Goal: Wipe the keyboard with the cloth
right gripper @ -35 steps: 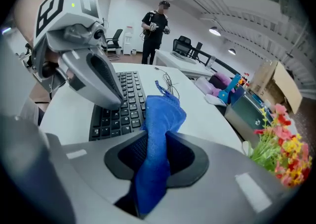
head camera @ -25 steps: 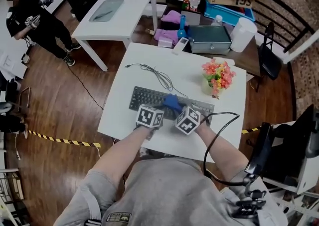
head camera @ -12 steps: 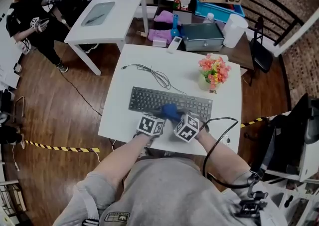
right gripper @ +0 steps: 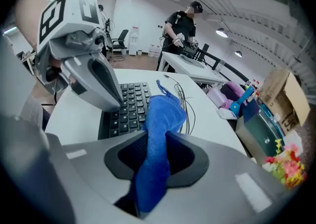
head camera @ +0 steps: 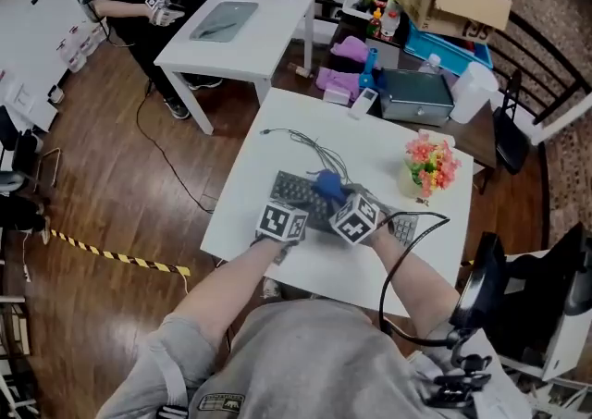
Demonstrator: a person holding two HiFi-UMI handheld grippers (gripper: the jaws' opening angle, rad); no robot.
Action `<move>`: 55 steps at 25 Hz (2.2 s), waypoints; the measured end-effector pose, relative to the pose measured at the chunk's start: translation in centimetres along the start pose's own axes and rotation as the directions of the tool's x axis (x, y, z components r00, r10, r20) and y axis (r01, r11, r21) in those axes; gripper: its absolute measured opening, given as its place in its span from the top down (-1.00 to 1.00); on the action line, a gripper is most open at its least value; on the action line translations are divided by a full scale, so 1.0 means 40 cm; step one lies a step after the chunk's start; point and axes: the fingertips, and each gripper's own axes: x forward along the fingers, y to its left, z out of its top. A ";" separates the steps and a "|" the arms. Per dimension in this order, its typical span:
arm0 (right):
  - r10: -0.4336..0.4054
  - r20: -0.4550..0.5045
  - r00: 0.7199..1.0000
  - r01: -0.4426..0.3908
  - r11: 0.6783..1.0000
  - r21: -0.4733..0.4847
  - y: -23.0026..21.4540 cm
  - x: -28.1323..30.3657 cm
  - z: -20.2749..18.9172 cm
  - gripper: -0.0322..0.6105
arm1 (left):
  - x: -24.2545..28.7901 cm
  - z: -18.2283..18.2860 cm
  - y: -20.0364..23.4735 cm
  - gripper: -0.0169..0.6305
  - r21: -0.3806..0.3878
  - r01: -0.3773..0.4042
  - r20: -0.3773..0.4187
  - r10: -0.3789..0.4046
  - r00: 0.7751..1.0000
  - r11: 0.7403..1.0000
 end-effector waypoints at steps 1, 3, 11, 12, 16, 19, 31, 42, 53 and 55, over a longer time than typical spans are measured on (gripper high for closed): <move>0.000 -0.006 1.000 0.000 1.000 -0.001 -0.006 0.012 0.008 0.56 | -0.006 0.004 0.010 0.95 -0.009 -0.004 0.005 0.004 1.000 1.000; 0.003 -0.022 1.000 -0.003 1.000 0.005 -0.003 0.033 0.015 0.56 | -0.018 0.001 0.024 0.95 -0.025 -0.008 0.007 0.008 1.000 1.000; 0.056 -0.029 0.998 -0.056 0.998 0.015 0.087 0.017 0.008 0.56 | -0.020 -0.040 0.013 0.95 -0.017 0.031 -0.018 -0.031 0.999 0.999; 0.067 -0.030 0.997 -0.067 0.998 0.009 0.111 0.011 0.001 0.56 | -0.017 -0.049 0.006 0.95 -0.012 0.040 -0.025 -0.040 0.999 0.999; 0.098 -0.034 0.995 -0.098 0.995 -0.004 0.210 -0.014 -0.018 0.56 | -0.016 -0.096 -0.026 0.95 0.011 0.073 -0.052 -0.073 0.996 0.997; 0.094 -0.044 0.995 -0.095 0.995 -0.013 0.250 -0.023 -0.027 0.56 | -0.018 -0.130 -0.038 0.95 0.018 0.090 -0.066 -0.088 0.994 0.996; 0.068 -0.054 0.996 -0.071 0.996 -0.052 0.188 0.027 0.059 0.56 | -0.046 -0.090 0.054 0.95 -0.004 0.082 -0.027 -0.082 0.996 0.997; 0.035 -0.024 0.999 -0.037 0.996 -0.084 0.089 0.137 0.218 0.56 | -0.096 0.025 0.223 0.95 -0.040 0.006 0.028 -0.005 1.000 0.999; 0.056 -0.035 0.998 -0.059 0.996 -0.071 0.119 0.144 0.222 0.56 | -0.095 -0.013 0.226 0.95 -0.050 0.018 -0.004 -0.018 1.000 0.999; 0.068 -0.035 0.997 -0.071 0.994 -0.083 0.144 0.137 0.221 0.56 | -0.101 -0.029 0.224 0.95 -0.047 0.017 -0.008 -0.017 1.000 0.999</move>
